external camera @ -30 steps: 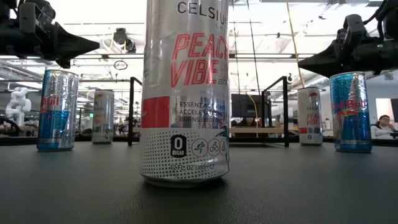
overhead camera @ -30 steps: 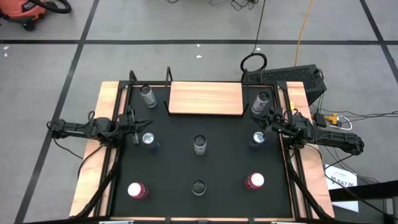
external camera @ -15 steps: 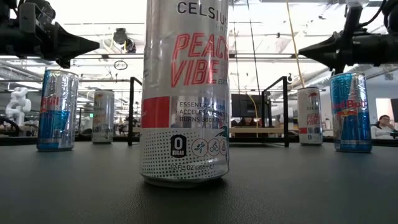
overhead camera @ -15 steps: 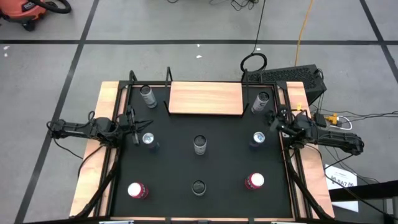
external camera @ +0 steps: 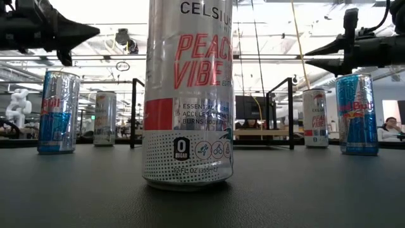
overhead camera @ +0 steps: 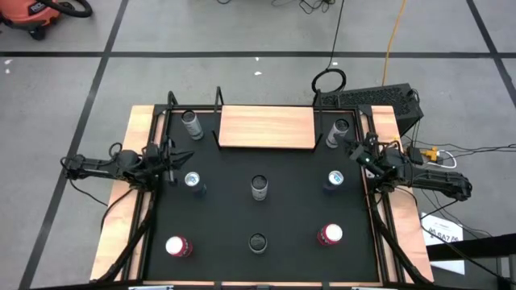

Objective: Place canned beverage on shelf
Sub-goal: Put the top white-yellow soda can on the shelf

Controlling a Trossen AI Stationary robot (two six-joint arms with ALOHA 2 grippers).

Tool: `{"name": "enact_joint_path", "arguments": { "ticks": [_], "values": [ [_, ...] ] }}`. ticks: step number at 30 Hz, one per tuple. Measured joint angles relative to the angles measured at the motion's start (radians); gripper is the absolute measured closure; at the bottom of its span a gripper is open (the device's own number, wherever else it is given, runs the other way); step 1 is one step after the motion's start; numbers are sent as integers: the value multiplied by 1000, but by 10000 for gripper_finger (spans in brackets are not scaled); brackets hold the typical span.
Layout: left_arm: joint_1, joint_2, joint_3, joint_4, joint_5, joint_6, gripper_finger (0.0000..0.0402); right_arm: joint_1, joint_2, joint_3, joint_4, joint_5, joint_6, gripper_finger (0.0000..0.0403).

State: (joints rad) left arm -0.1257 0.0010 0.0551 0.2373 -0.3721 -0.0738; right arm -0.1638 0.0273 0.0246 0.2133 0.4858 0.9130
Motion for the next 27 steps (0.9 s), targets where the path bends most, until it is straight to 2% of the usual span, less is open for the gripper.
{"name": "enact_joint_path", "arguments": {
  "ticks": [3,8,14,19,23,27],
  "values": [
    [0,0,0,73,-4,-24,402,0,0,1,11,51,44,272],
    [1,0,2,203,-168,-25,402,0,18,44,4,64,20,214],
    [2,50,116,82,-346,-72,391,0,112,183,13,63,-125,182],
    [2,154,260,-94,-460,-104,315,0,234,304,-2,81,-254,174],
    [2,240,353,-147,-584,-77,232,-1,336,379,-68,91,-291,174],
    [3,303,411,-162,-660,-35,166,-1,425,425,-83,91,-304,173]
  ]
}}
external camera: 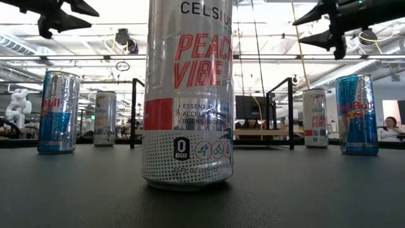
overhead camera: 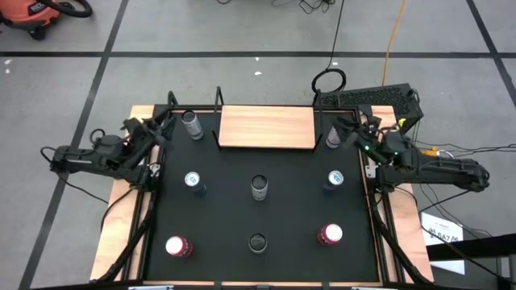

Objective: Place canned beverage on shelf
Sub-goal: Put the top white-yellow soda can on the shelf

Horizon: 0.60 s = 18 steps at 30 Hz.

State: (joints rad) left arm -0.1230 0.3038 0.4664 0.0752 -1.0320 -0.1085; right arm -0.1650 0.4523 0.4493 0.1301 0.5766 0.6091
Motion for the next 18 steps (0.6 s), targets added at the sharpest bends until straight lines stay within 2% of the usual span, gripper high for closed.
{"name": "enact_joint_path", "arguments": {
  "ticks": [5,9,16,18],
  "values": [
    [21,53,49,-21,-22,-16,128,-9,86,35,-1,-31,-14,162],
    [49,104,91,-37,8,-16,125,-25,132,59,-1,-84,-30,148],
    [126,203,176,-181,84,-73,124,-46,161,68,-9,-87,-31,125],
    [158,217,194,-226,137,-115,124,-52,161,68,-18,-91,-6,122]
  ]
}}
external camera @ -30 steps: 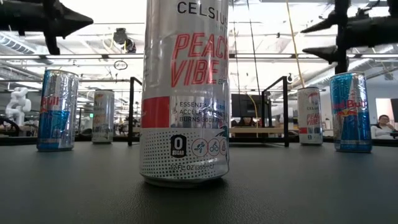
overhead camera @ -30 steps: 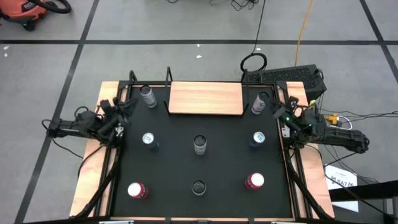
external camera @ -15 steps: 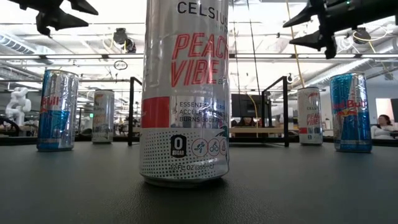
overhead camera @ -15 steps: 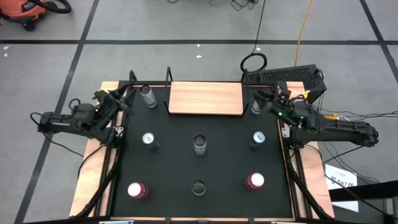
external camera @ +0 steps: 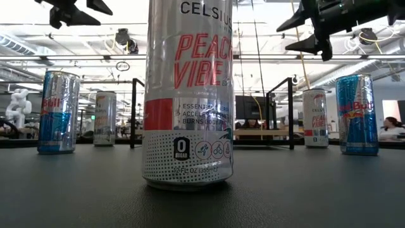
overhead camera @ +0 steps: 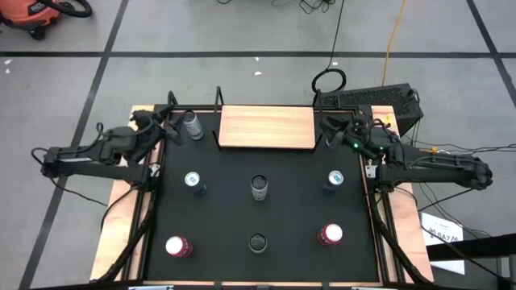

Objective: Place canned beverage on shelf
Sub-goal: Put the top white-yellow soda can on the shelf

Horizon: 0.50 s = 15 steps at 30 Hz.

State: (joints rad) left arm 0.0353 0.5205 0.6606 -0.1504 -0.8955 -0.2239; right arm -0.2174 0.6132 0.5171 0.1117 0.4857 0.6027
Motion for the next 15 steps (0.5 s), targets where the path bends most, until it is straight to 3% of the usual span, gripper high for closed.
{"name": "enact_joint_path", "arguments": {
  "ticks": [7,15],
  "values": [
    [142,35,31,-74,211,-87,124,-26,6,0,-19,-98,48,122],
    [284,148,78,-80,438,-104,124,-26,20,52,-97,-114,64,122]
  ]
}}
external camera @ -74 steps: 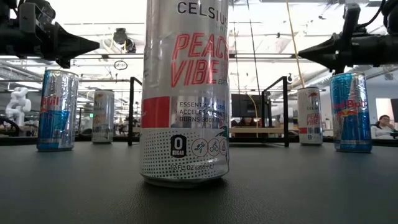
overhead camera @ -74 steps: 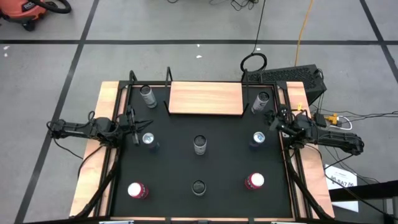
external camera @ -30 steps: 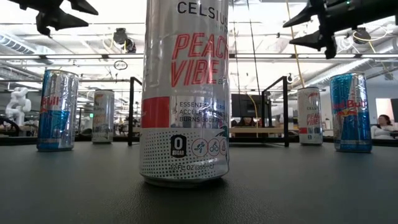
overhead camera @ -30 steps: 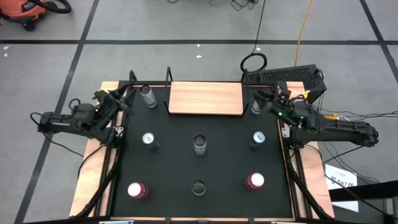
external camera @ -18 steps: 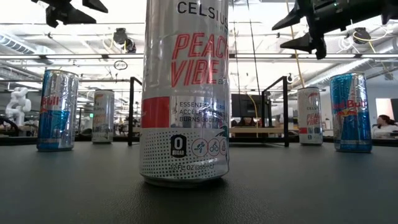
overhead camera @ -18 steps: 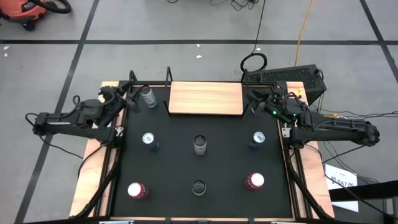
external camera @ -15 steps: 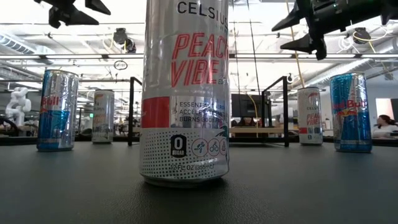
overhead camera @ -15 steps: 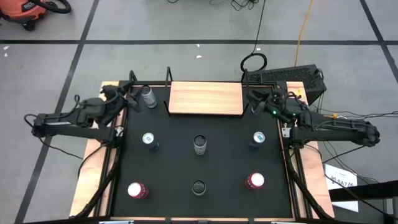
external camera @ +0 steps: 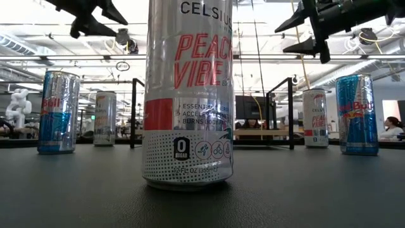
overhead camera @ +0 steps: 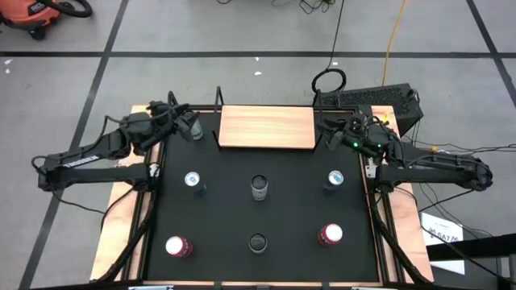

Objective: Place canned beverage on shelf
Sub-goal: Put the top white-yellow soda can on the shelf

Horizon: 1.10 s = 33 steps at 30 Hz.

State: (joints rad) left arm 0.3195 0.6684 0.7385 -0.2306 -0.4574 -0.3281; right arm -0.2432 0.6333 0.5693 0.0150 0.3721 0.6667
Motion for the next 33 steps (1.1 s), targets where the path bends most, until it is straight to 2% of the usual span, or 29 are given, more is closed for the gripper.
{"name": "enact_joint_path", "arguments": {
  "ticks": [6,10,14,19,27,31,33],
  "values": [
    [79,118,65,-4,143,48,124,0,61,171,-242,-7,-104,122],
    [136,178,105,-55,223,46,124,-2,105,264,-342,-6,-123,122],
    [220,224,182,-177,268,20,124,-20,147,336,-429,-7,-57,122],
    [330,309,317,-412,337,12,124,-27,196,423,-516,-8,-24,122],
    [433,490,491,-798,402,-7,124,-27,318,635,-779,-37,-47,122],
    [451,552,533,-859,401,-7,124,-27,376,727,-900,-39,-48,122],
    [458,571,540,-865,401,-7,124,-27,403,766,-932,-73,-43,122]
  ]
}}
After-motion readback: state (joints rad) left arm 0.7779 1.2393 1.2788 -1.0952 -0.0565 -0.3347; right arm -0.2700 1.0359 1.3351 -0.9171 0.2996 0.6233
